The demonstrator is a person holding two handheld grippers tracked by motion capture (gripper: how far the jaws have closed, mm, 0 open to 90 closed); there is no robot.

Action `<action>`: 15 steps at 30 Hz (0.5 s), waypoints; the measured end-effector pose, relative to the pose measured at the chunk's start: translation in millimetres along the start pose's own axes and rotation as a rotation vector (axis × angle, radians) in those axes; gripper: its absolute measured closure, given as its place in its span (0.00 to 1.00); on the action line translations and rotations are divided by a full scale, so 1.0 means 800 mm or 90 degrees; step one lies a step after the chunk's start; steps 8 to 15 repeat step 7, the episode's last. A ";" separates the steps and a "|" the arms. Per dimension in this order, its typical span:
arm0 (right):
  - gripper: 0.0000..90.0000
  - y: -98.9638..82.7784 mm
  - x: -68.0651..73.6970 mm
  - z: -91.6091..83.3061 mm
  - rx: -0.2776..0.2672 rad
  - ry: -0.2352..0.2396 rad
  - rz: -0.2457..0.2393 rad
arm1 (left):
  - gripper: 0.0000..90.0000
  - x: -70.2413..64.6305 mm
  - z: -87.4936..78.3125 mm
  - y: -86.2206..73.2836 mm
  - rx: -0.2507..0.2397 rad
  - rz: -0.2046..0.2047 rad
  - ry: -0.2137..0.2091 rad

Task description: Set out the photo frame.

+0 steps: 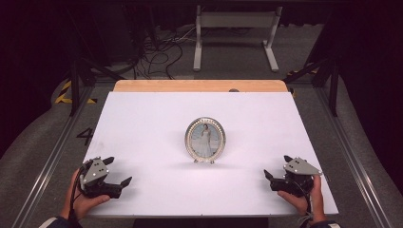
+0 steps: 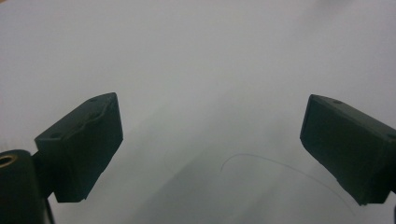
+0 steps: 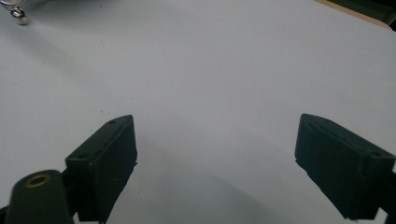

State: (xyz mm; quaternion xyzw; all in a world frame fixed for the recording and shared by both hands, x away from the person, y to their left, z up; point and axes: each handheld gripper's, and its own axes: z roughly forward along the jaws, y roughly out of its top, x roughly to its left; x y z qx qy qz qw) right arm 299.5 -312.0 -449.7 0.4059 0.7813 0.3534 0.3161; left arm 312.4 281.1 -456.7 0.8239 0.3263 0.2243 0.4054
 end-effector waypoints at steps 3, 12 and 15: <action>0.16 -0.001 -0.001 -0.001 0.000 -0.002 0.002 | 0.06 0.003 -0.001 -0.001 -0.002 -0.005 0.010; 0.15 -0.001 -0.001 -0.002 -0.002 -0.005 0.004 | 0.06 0.002 0.001 0.000 0.002 -0.002 0.009; 0.15 -0.001 -0.001 -0.002 -0.002 -0.005 0.004 | 0.06 0.002 0.001 0.000 0.002 -0.002 0.009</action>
